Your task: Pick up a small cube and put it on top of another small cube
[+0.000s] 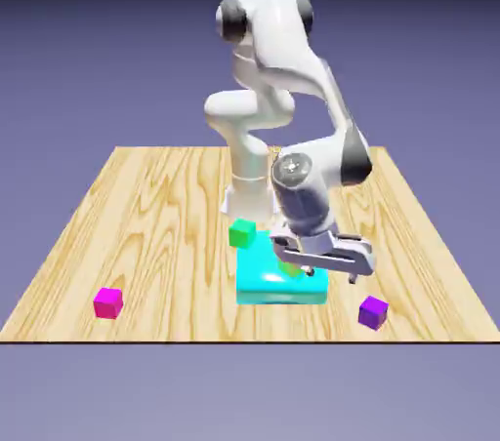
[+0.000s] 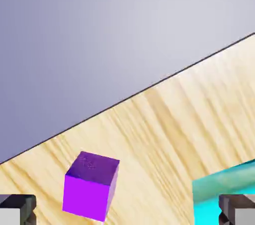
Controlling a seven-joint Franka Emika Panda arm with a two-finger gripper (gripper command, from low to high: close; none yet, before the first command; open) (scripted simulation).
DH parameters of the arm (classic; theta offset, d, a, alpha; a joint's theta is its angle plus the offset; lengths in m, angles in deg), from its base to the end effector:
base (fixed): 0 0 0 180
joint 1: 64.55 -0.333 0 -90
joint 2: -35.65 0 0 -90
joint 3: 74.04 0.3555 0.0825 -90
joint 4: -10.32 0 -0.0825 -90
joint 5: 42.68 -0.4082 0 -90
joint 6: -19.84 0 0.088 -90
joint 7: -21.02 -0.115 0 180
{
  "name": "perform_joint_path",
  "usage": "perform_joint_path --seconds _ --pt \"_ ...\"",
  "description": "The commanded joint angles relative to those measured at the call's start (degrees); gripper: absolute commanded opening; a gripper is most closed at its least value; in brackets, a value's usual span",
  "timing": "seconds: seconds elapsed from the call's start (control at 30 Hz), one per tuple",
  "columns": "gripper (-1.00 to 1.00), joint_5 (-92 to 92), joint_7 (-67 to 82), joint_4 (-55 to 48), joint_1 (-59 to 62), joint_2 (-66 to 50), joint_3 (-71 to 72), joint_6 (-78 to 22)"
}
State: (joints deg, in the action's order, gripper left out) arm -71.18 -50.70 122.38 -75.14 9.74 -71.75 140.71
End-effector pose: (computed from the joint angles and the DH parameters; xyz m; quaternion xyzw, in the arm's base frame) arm 0.5983 0.1622 0.2380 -0.7560 0.6065 0.2410 0.0495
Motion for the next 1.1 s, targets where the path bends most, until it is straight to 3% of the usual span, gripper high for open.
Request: perform_joint_path --seconds 0.0,0.2,0.27,0.37,0.4,0.57,1.07 --pt "0.00 -1.0 -1.0 -1.7 -0.4 -2.1 0.1 -1.9" --pt "0.00 -7.1 -7.3 -12.1 -2.5 -14.5 0.6 -13.2" --pt "0.00 -7.3 -7.5 -12.5 -2.5 -15.0 0.6 -13.6" --pt "0.00 -9.6 -5.3 -9.9 -4.5 -19.1 2.0 -6.5" --pt "-1.00 -9.6 -5.3 -9.9 -4.5 -19.1 2.0 -6.5" --pt "-1.00 -6.8 -4.9 -12.7 -2.7 -15.1 1.7 -13.1" --pt "-1.00 -23.8 12.9 -2.8 -31.1 -12.8 -29.4 -13.2"
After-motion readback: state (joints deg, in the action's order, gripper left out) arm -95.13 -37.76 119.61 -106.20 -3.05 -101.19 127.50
